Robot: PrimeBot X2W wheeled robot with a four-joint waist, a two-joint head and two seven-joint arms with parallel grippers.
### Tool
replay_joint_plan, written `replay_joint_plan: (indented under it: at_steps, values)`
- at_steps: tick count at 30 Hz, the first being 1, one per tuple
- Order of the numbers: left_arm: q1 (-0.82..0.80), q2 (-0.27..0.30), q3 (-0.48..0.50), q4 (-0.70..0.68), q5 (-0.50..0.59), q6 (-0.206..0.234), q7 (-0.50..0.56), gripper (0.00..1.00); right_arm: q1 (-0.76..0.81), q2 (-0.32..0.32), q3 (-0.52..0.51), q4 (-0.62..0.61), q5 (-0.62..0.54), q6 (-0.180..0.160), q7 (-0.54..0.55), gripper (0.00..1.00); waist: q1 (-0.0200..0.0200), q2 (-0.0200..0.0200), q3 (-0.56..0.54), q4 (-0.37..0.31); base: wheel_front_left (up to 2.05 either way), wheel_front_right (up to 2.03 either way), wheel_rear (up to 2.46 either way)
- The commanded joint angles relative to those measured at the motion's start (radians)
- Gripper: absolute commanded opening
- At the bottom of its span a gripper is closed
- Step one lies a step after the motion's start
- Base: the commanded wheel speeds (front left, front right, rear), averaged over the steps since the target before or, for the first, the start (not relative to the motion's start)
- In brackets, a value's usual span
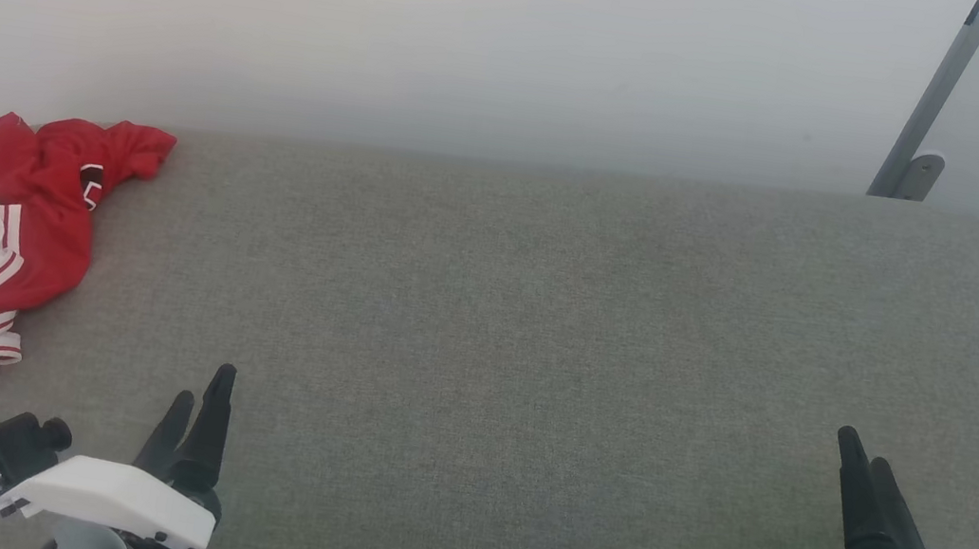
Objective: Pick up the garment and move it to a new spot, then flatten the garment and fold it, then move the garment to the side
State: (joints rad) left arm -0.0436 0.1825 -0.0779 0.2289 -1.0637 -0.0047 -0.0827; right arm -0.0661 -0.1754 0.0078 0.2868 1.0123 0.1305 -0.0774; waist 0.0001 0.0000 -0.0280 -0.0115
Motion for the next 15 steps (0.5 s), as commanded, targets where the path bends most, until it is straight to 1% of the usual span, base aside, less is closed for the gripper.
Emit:
replay_joint_plan:
  at_steps: [1,9,15]
  values:
    - [-0.017,0.014,-0.001,-0.016,0.049,0.002,-0.011,1.0,-0.023,-0.011,0.004,-0.01,-0.034,0.0,-0.014,1.0,-0.0001,0.0,-0.001,-0.001,0.0,0.0,0.0]
    - [-0.006,0.021,0.007,-0.023,0.184,-0.008,-0.036,1.0,-0.028,-0.032,0.017,-0.01,-0.126,0.0,-0.034,1.0,-0.0001,0.0,-0.005,-0.006,0.0,0.0,0.0]
    - [0.003,0.02,0.02,-0.027,0.254,-0.018,-0.05,1.0,-0.03,-0.047,0.026,-0.01,-0.171,0.0,-0.045,1.0,-0.0001,0.0,-0.008,-0.008,0.0,0.0,0.0]
